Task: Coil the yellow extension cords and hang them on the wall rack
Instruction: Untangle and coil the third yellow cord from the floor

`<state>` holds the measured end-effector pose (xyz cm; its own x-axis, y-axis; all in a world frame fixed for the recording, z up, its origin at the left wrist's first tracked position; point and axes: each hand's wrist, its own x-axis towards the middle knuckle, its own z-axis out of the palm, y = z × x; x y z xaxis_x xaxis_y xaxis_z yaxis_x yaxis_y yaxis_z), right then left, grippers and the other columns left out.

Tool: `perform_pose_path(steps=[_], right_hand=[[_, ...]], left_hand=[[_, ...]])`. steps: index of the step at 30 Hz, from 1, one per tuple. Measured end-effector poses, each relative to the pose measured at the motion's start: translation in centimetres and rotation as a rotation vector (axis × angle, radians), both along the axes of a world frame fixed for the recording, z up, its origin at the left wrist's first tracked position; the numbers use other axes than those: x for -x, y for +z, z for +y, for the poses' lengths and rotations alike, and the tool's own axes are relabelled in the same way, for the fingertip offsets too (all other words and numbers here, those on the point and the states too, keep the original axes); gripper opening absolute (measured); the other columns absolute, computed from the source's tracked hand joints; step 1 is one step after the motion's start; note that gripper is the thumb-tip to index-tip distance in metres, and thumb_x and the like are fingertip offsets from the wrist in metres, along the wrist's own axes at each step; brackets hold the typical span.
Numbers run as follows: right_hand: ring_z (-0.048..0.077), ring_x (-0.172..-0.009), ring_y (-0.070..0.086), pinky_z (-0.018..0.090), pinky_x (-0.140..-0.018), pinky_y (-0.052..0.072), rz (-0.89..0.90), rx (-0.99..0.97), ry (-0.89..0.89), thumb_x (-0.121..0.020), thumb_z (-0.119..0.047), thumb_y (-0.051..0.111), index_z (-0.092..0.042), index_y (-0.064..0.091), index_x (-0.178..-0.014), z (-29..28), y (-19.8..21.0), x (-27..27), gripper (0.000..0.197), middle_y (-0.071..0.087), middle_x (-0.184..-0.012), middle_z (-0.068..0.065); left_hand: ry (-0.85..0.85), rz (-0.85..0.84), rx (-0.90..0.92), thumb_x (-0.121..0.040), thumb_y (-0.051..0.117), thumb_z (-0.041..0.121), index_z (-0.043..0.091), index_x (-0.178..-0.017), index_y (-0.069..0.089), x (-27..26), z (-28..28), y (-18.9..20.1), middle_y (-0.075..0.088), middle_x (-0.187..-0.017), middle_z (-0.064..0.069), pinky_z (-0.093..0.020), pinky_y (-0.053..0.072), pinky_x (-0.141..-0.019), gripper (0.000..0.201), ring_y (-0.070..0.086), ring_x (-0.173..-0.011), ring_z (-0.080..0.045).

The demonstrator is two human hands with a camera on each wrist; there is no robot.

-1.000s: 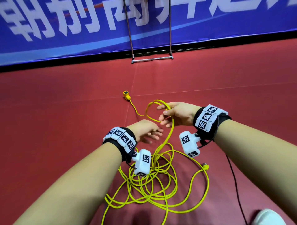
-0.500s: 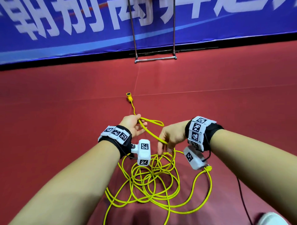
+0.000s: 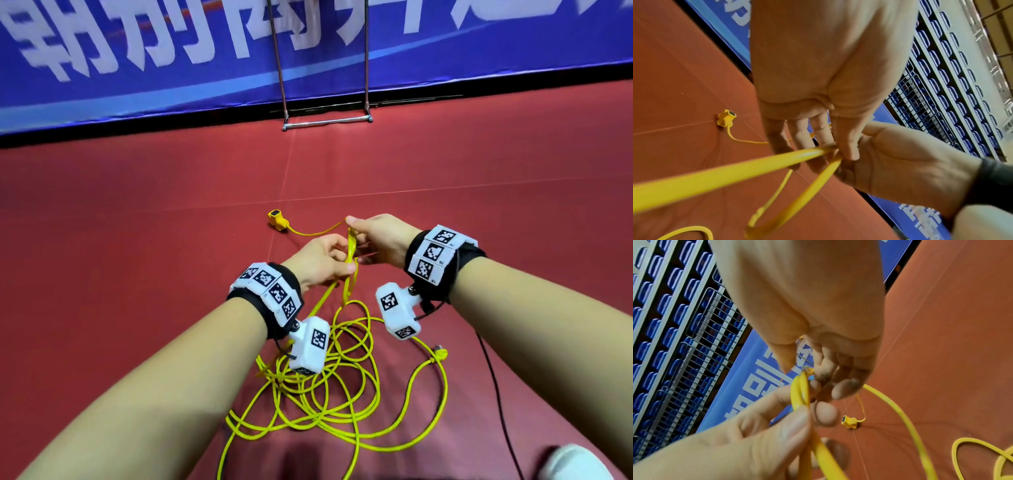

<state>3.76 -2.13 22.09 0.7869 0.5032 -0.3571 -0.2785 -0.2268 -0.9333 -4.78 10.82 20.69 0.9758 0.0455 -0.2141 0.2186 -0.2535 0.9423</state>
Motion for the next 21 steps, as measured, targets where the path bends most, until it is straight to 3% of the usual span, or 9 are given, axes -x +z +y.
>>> perform_pose_path(steps=[2,5,7,9,13,15,17,19,21], right_hand=[[0.018,-0.054,0.053,0.028,-0.06,0.048,-0.054,0.049,-0.037,-0.097,-0.018,0.058,-0.013,0.052,-0.076,-0.2,0.0,-0.1,0.023,0.05,-0.062,0.004],[0.019,-0.059,0.053,0.03,-0.064,0.048,-0.057,0.079,0.037,-0.098,-0.006,0.051,-0.011,0.055,-0.079,-1.0,-0.2,-0.2,0.02,0.054,-0.067,0.007],[0.018,-0.061,0.059,0.03,-0.063,0.049,-0.074,0.076,0.108,-0.1,-0.001,0.046,-0.009,0.056,-0.083,-1.4,-0.4,0.0,0.021,0.06,-0.07,0.007],[0.018,-0.065,0.064,0.03,-0.062,0.051,-0.086,0.058,0.15,-0.1,0.001,0.044,-0.008,0.057,-0.089,-1.5,-0.4,0.3,0.02,0.063,-0.073,0.007],[0.015,-0.061,0.065,0.026,-0.057,0.053,-0.113,0.042,0.231,-0.1,0.002,0.046,-0.003,0.061,-0.1,-1.2,-0.4,0.6,0.016,0.063,-0.075,0.008],[0.014,-0.059,0.064,0.026,-0.057,0.053,-0.116,0.035,0.278,-0.1,0.001,0.045,-0.001,0.063,-0.101,-1.0,-0.3,0.8,0.018,0.062,-0.073,0.007],[0.014,-0.058,0.061,0.025,-0.057,0.053,-0.108,0.024,0.326,-0.1,0.002,0.043,-0.002,0.065,-0.098,-0.7,-0.1,1.0,0.022,0.061,-0.07,0.005],[0.013,-0.056,0.057,0.024,-0.056,0.051,-0.109,0.028,0.346,-0.1,0.004,0.041,-0.003,0.066,-0.096,-0.6,0.0,1.1,0.026,0.059,-0.067,0.004],[0.011,-0.053,0.052,0.022,-0.055,0.046,-0.106,0.049,0.329,-0.101,0.004,0.038,-0.003,0.066,-0.096,-0.5,0.0,1.0,0.029,0.056,-0.067,0.003]], left_hand=[[-0.018,-0.003,-0.015,-0.086,0.065,-0.009,0.01,-0.103,0.052,-0.1,-0.7,0.1,0.047,-0.066,0.002,-0.015,0.038,-0.045,0.029,0.048,-0.048,-0.005],[-0.015,0.056,-0.094,-0.086,0.07,0.003,0.02,-0.097,0.064,-0.1,-0.6,0.3,0.06,-0.076,-0.001,-0.022,0.045,-0.057,0.021,0.058,-0.064,-0.015],[0.118,0.065,-0.049,-0.089,0.066,0.01,0.017,-0.09,0.067,-0.2,-0.1,0.2,0.066,-0.078,-0.003,-0.024,0.045,-0.056,0.007,0.059,-0.061,-0.015],[0.308,0.086,0.072,-0.095,0.057,0.014,0.014,-0.095,0.061,-0.5,0.6,0.1,0.065,-0.081,-0.002,-0.023,0.046,-0.051,0.004,0.058,-0.058,-0.013],[0.534,0.072,0.189,-0.095,0.049,0.009,0.02,-0.118,0.045,-0.9,2.2,-0.4,0.06,-0.088,-0.003,-0.026,0.05,-0.049,0.025,0.06,-0.061,-0.015],[0.588,-0.002,0.098,-0.09,0.054,0.004,0.022,-0.129,0.043,-1.2,3.0,-1.0,0.056,-0.093,-0.006,-0.03,0.051,-0.052,0.045,0.059,-0.067,-0.017],[0.574,-0.106,-0.132,-0.085,0.06,0.003,0.025,-0.132,0.051,-1.1,3.7,-1.6,0.056,-0.104,-0.006,-0.034,0.052,-0.07,0.052,0.056,-0.079,-0.016],[0.492,-0.181,-0.357,-0.086,0.064,0.007,0.02,-0.119,0.064,-1.0,4.4,-2.1,0.061,-0.108,-0.005,-0.03,0.049,-0.083,0.036,0.057,-0.086,-0.014],[0.384,-0.19,-0.491,-0.089,0.064,0.014,0.018,-0.111,0.068,-0.8,5.4,-2.8,0.067,-0.102,-0.005,-0.031,0.047,-0.088,0.022,0.061,-0.094,-0.021]])
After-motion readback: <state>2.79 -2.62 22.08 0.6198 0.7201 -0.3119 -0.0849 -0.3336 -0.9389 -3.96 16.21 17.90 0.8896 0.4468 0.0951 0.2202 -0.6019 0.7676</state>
